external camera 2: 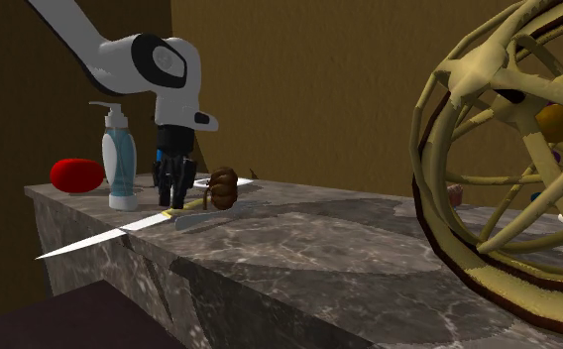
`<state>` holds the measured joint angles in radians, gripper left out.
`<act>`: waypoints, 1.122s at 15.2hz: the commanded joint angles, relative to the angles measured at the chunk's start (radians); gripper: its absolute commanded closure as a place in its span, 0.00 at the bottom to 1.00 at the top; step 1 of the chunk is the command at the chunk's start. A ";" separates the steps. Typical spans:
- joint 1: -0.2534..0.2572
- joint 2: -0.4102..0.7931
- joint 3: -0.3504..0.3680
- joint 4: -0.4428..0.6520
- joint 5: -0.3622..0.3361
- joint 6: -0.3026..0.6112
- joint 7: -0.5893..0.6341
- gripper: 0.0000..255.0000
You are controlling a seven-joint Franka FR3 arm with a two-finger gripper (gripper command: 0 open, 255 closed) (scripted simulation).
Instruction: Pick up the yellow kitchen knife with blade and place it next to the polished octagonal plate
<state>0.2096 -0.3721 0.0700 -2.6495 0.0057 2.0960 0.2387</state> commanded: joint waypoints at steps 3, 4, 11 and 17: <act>0.000 0.000 0.000 0.000 0.000 0.000 0.000 0.00; 0.000 0.000 0.000 0.000 0.000 0.000 0.000 0.00; 0.001 -0.044 -0.002 0.099 0.002 -0.143 -0.002 0.00; 0.001 -0.043 -0.002 0.100 0.002 -0.143 -0.002 0.00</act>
